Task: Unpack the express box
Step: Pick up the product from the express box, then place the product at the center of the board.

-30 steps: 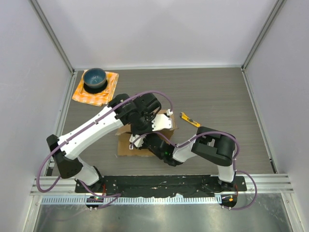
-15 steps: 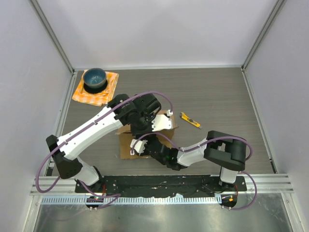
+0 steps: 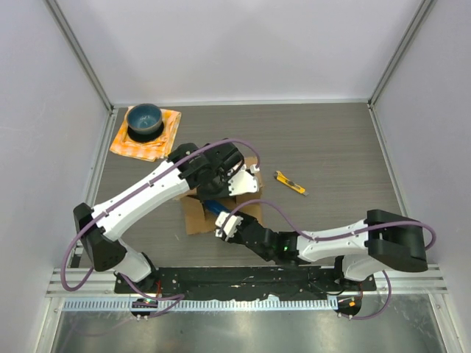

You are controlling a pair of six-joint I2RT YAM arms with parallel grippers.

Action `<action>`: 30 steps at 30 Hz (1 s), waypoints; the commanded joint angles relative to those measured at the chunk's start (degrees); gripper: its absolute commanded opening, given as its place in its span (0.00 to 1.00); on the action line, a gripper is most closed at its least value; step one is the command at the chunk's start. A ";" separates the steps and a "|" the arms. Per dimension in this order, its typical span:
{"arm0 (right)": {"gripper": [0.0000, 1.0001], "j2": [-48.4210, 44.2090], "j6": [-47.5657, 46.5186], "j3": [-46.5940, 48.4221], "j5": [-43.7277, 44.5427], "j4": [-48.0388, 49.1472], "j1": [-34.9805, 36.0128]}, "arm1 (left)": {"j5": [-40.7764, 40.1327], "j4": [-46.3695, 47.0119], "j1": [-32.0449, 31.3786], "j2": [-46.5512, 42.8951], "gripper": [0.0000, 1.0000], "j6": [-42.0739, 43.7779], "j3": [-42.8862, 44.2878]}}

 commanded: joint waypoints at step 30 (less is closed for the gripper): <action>0.03 -6.70 51.76 11.66 2.44 -58.09 -29.48 | -0.74 -12.90 10.12 -5.15 0.00 6.62 -3.68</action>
